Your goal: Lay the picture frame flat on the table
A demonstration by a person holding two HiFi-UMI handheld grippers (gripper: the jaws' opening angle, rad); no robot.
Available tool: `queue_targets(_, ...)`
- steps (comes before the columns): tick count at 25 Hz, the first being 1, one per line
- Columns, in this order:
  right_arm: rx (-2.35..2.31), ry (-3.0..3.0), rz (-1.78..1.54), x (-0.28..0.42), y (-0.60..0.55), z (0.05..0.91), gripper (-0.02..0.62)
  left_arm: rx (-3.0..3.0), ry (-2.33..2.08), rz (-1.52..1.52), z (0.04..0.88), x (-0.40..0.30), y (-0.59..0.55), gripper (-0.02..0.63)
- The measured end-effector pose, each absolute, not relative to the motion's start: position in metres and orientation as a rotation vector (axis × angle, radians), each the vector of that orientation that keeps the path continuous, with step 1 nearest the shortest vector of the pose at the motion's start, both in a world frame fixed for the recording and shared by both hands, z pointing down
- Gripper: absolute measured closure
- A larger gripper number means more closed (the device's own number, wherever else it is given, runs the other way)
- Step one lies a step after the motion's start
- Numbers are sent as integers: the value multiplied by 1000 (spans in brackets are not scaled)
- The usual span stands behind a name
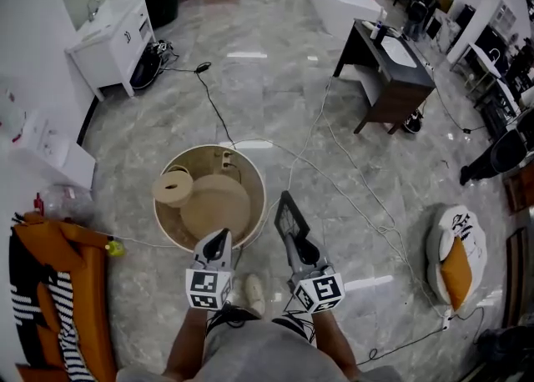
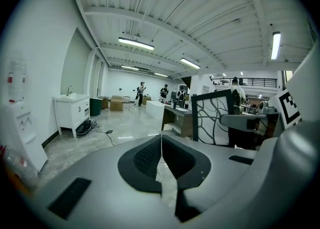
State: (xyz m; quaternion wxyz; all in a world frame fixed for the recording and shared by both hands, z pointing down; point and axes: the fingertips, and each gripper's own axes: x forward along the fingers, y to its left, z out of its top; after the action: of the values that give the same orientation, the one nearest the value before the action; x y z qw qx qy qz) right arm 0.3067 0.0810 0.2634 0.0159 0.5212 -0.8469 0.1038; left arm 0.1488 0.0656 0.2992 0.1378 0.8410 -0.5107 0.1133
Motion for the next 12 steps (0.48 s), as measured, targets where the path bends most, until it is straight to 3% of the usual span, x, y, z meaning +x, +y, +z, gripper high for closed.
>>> queue_targets(12,1395,-2693,358,249,18,280,551,2276,-1629,325,317,89,28,583)
